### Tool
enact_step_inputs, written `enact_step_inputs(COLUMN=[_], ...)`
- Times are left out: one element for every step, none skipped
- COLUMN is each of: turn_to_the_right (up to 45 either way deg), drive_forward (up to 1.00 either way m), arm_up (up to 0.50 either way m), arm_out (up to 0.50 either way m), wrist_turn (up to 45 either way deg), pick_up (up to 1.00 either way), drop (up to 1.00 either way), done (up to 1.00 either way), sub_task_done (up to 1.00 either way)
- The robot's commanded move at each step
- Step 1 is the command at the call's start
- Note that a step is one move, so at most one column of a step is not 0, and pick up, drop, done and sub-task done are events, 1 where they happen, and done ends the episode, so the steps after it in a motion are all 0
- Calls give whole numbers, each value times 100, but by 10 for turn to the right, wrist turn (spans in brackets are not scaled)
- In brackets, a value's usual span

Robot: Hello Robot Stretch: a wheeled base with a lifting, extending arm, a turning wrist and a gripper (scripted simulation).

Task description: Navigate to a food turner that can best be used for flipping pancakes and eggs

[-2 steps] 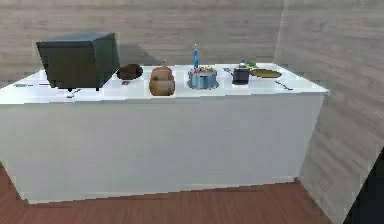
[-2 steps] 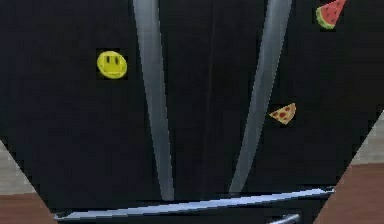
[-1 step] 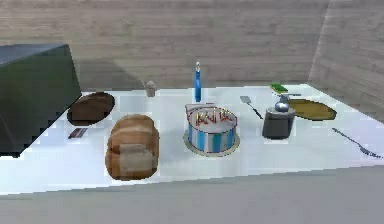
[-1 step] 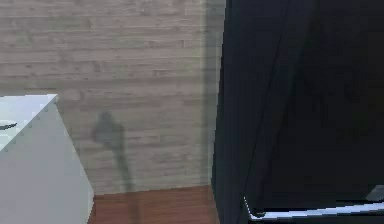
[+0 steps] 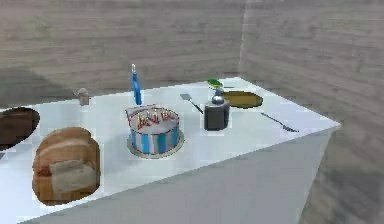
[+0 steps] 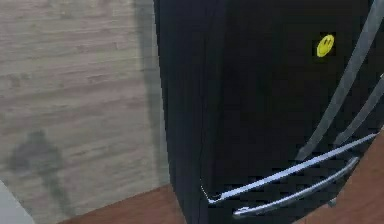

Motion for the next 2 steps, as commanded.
enact_step_inputs(turn_to_the_right=[0,0], drive_forward=[100,0], arm_up=[0,0], arm_out=[0,0], wrist_turn=[0,0], pick_up=[0,0], drop=[0,0], done=[0,100], sub_task_done=[0,0])
